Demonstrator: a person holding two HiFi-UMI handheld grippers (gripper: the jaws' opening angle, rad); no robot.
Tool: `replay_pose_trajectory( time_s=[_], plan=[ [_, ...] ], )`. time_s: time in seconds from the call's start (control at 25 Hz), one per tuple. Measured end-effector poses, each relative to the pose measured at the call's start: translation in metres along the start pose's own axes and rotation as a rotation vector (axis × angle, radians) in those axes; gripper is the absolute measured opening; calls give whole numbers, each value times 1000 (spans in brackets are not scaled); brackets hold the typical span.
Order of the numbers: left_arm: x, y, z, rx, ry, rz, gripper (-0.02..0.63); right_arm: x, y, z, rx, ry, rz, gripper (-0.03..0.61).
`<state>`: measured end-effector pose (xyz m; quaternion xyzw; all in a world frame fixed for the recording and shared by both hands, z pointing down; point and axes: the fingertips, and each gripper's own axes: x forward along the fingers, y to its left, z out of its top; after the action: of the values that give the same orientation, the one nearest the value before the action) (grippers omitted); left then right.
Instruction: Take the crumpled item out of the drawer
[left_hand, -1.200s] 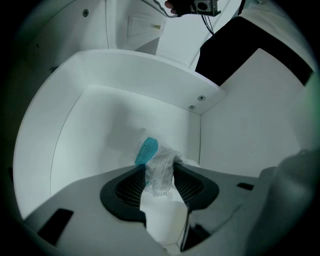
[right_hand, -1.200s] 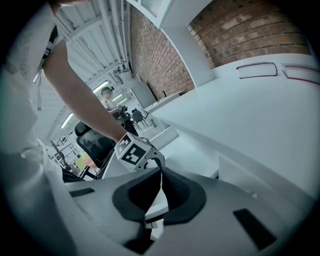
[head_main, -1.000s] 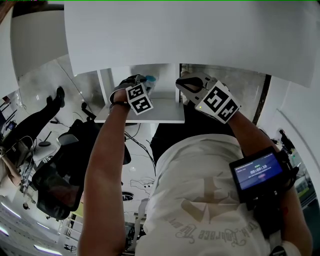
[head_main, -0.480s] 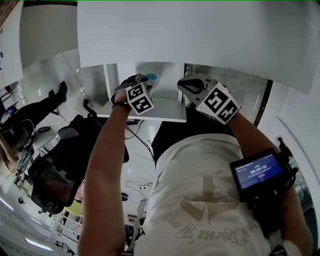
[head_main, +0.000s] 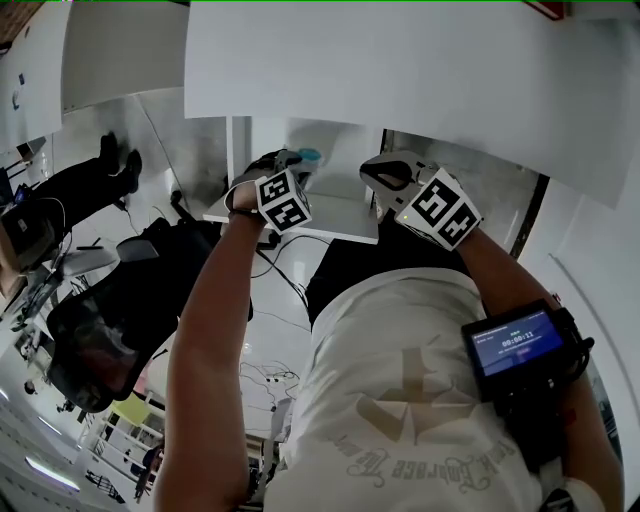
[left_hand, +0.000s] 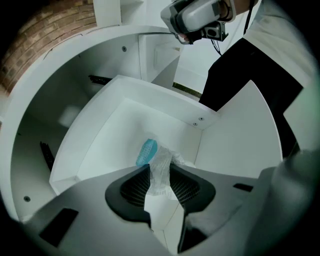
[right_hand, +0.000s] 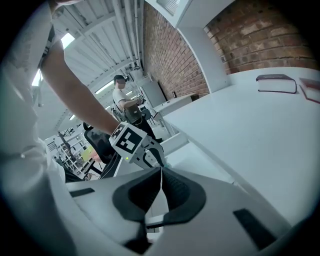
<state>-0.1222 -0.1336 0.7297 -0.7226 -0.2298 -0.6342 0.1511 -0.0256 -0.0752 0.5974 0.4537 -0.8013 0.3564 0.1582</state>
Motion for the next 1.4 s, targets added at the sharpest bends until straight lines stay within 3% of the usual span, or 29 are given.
replay_pose_trajectory(
  time_s=[0.68, 1.4],
  plan=[
    [-43, 2, 6, -128, -71, 120, 133, 5, 2, 9, -46, -9, 33, 25],
    [-81, -6, 20, -327, -217, 248, 133, 9, 4, 17, -140, -9, 52, 25]
  ],
)
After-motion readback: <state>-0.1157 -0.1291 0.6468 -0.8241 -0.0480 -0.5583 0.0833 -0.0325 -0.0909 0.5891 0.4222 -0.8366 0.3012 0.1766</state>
